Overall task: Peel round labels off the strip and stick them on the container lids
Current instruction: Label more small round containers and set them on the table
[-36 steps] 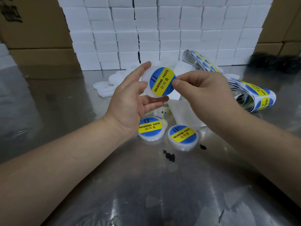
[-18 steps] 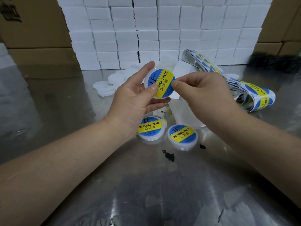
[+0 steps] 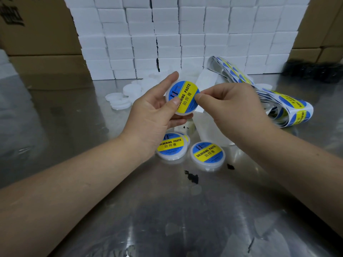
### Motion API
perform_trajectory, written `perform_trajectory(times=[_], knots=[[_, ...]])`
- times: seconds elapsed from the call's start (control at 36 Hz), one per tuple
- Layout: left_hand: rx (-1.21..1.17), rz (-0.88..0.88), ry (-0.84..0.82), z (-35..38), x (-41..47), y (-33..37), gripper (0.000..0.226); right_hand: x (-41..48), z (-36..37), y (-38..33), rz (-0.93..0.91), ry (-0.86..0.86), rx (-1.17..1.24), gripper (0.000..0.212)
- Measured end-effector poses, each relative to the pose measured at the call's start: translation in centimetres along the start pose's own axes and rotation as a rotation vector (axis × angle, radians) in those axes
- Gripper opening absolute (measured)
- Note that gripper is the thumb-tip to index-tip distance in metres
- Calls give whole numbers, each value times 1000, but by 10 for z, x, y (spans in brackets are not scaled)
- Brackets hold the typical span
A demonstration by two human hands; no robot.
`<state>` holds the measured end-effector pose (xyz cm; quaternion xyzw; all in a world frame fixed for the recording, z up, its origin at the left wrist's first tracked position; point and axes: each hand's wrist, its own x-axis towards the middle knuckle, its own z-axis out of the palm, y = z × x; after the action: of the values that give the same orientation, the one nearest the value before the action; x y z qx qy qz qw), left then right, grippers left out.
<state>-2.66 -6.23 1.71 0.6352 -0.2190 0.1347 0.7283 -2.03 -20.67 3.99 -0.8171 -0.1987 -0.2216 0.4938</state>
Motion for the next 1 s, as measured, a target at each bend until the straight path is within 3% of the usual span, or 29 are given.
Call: perform_trajectory(times=[0.72, 1.0], knots=[[38, 10, 34, 5, -3, 5, 43, 1, -1, 1, 22, -19, -104, 25], [159, 131, 49, 10, -8, 12, 48, 3, -3, 5, 61, 26, -198, 28]])
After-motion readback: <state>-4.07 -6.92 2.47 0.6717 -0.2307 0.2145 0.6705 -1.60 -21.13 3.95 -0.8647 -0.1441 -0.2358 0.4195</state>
